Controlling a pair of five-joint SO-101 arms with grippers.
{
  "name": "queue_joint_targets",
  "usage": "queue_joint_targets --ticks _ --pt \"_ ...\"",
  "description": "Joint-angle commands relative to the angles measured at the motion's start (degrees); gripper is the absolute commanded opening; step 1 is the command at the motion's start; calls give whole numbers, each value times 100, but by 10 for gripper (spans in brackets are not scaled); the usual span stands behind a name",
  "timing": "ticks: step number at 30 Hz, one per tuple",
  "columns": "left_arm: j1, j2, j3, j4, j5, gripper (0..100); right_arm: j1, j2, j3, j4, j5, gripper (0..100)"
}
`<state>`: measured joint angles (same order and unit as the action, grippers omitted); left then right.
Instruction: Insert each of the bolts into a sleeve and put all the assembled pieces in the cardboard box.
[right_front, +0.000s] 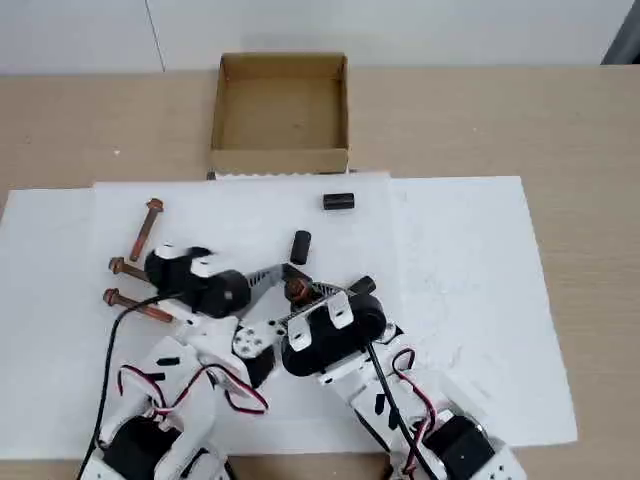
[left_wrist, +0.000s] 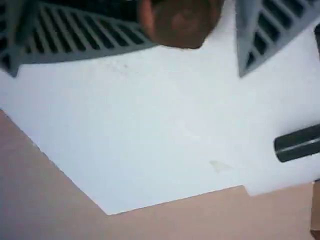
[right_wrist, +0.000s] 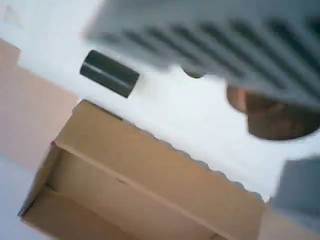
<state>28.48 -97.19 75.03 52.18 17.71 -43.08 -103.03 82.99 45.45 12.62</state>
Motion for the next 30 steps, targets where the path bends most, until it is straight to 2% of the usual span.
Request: queue_joint_targets --ticks 1,7,9,13,16,23,26,30 --pt "-431 -26 -242 -202 -237 269 4 -66 18 -163 44 3" --pt "-800 -35 -242 -185 -448 260 4 -66 158 -180 44 3" --pt "-870 -44 -242 -185 -448 207 22 -66 158 -180 26 3" --pt "-1081 -70 -242 -193 -448 12 567 -66 141 -180 0 3" --pt "-1398 -70 -215 -185 -448 19 1130 -66 114 -180 -26 3" --pt "-2286 -35 453 -220 -448 6 2158 259 -158 -145 -1424 3" --pt "-2514 -35 752 -220 -457 6 2220 875 -571 -154 -1890 3" --pt "-2602 -70 1288 -229 -879 6 2237 2352 -1556 -163 -2426 3"
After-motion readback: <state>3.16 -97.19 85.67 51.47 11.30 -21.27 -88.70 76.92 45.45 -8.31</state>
